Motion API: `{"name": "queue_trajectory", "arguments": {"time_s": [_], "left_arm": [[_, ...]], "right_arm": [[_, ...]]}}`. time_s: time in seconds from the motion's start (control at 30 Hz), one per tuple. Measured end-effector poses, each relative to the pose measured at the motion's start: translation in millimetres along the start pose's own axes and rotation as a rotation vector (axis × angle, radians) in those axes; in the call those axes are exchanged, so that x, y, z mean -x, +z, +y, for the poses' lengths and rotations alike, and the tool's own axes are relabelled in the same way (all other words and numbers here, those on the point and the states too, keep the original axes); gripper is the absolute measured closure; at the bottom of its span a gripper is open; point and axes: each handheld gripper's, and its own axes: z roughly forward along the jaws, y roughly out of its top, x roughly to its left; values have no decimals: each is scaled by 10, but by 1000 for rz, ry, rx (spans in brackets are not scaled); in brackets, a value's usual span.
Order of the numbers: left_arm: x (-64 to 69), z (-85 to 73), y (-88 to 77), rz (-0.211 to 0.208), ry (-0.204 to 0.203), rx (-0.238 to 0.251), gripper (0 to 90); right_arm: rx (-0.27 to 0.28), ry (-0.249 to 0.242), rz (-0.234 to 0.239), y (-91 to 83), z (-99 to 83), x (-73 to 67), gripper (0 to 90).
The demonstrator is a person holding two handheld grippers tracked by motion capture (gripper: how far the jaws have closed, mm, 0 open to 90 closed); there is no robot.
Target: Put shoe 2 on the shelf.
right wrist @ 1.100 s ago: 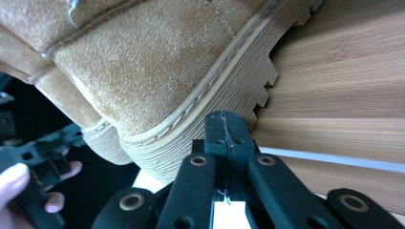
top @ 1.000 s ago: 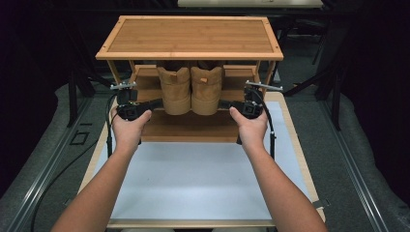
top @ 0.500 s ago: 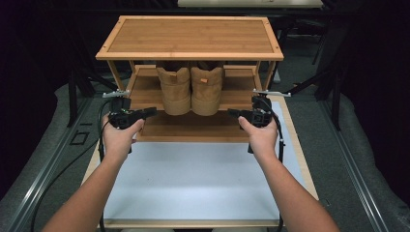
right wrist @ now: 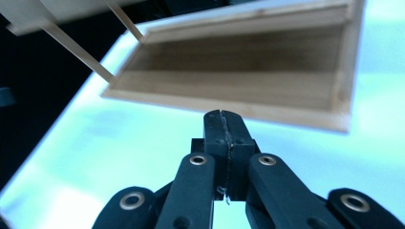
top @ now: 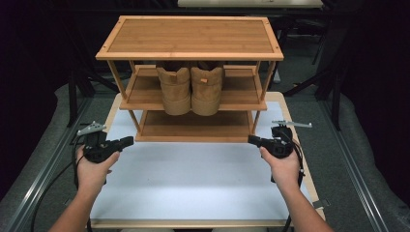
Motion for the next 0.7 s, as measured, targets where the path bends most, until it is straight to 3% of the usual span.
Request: {"name": "queue_trajectory", "arguments": {"time_s": [0.1,0.13,0.3,0.37,0.4,0.47,0.5,0.6,0.63,0.7], "left_arm": [[-78,-209,-7,11,-8,-12,852],[-106,-276,0,16,-15,-13,850],[-243,-566,32,39,-46,-44,853],[-269,-618,36,39,-47,-48,849],[-311,-702,39,42,-52,-64,842],[-353,-730,30,39,-56,-78,817],[-370,-730,14,44,-54,-76,811],[-407,-739,-21,68,-50,-53,764],[-419,-750,-21,67,-47,-44,709],[-424,-764,-4,75,-39,-37,585]], "right_arm": [[-17,-23,-46,-9,-182,67,900],[-16,-25,-40,-5,-241,95,900],[-10,-20,-103,56,-483,208,900],[-24,-25,-93,62,-518,230,900],[-23,-30,-121,83,-587,253,900],[-39,-36,-140,85,-638,281,900],[-13,-34,-146,108,-672,297,900],[-2,-22,-147,125,-756,344,900],[14,-27,-159,138,-788,355,885],[2,-50,-159,150,-837,385,709]]}}
